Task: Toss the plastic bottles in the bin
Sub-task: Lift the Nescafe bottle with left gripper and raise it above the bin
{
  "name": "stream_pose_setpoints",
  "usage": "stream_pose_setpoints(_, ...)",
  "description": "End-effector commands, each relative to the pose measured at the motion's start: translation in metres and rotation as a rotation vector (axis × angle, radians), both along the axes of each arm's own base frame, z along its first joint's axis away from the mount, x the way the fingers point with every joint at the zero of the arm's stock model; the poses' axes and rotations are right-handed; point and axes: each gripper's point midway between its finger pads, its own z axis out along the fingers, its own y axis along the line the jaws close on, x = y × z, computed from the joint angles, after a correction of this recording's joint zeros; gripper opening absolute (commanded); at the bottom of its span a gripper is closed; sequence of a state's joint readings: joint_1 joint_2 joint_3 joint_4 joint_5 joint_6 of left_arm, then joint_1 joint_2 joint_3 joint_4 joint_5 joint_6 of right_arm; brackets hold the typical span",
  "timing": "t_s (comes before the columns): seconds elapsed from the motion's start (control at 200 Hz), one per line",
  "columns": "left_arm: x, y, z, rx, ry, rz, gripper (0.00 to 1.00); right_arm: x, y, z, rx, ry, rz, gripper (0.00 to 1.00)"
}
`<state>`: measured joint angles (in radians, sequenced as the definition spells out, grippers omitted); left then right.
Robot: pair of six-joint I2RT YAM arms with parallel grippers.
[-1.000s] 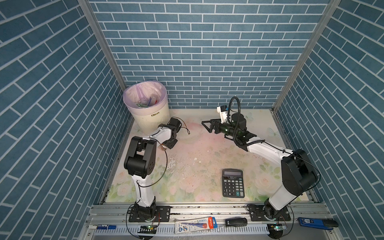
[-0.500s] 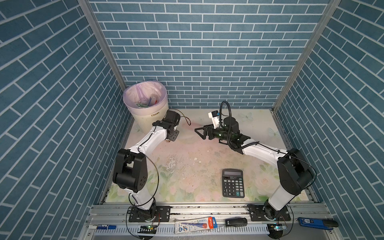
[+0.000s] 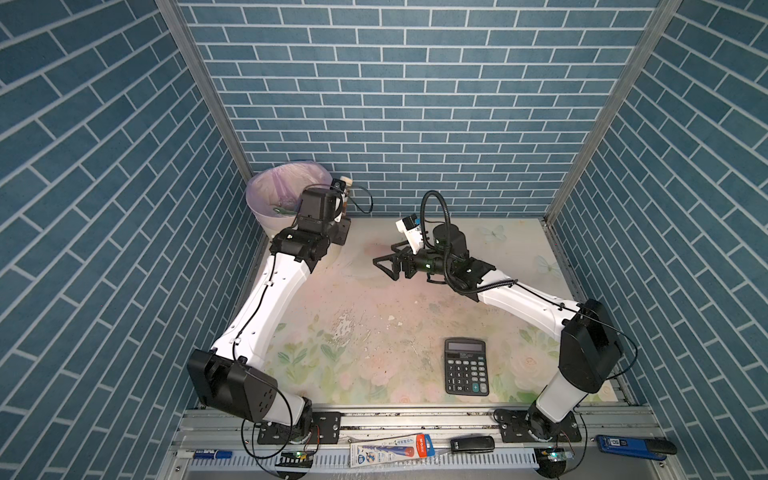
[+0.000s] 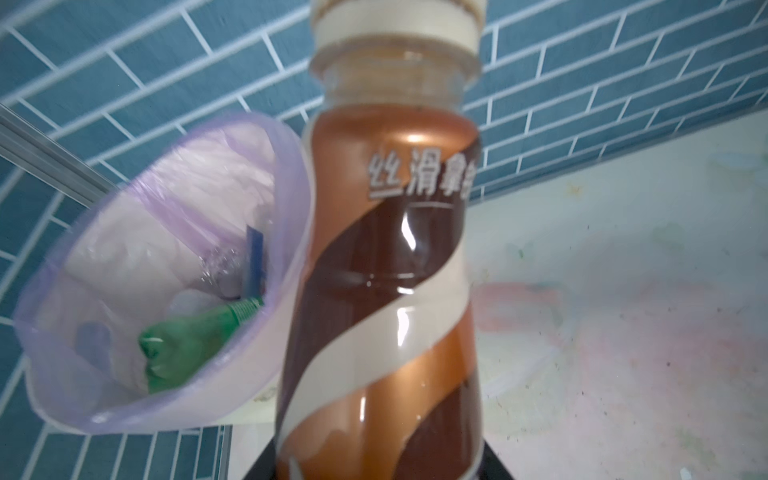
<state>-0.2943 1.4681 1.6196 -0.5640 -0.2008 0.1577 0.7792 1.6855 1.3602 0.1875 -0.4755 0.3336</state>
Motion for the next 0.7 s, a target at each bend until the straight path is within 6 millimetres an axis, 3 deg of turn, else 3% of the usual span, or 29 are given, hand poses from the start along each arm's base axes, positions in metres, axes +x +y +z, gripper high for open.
stream_pose_setpoints(0.0,0.004,0.003,0.054,-0.009,-0.136,-0.005,0.48,0.001,0.007,0.034,-0.006,-0.126,0.035,0.99)
stream_pose_setpoints(0.205,0.009,0.026,0.154,-0.052,-0.363,0.019,0.48,0.006,0.011,0.074,0.03,-0.204,0.032,0.99)
stream_pose_setpoints(0.345,0.001,0.052,0.228,-0.052,-0.526,0.067,0.48,0.01,0.015,0.079,0.047,-0.211,0.027,0.99)
stream_pose_setpoints(0.455,-0.002,0.061,0.263,-0.068,-0.616,0.076,0.5,0.013,0.018,0.073,0.04,-0.199,0.027,0.99)
stream_pose_setpoints(0.52,0.009,0.066,0.259,-0.093,-0.613,0.08,0.5,0.015,0.02,0.069,0.036,-0.191,0.028,0.99)
stream_pose_setpoints(0.565,0.022,0.07,0.246,-0.132,-0.581,0.081,0.5,0.017,0.021,0.067,0.035,-0.184,0.028,0.99)
stream_pose_setpoints(0.695,0.073,0.089,0.165,-0.176,-0.382,0.134,0.51,0.017,0.023,0.06,0.029,-0.17,0.033,0.99)
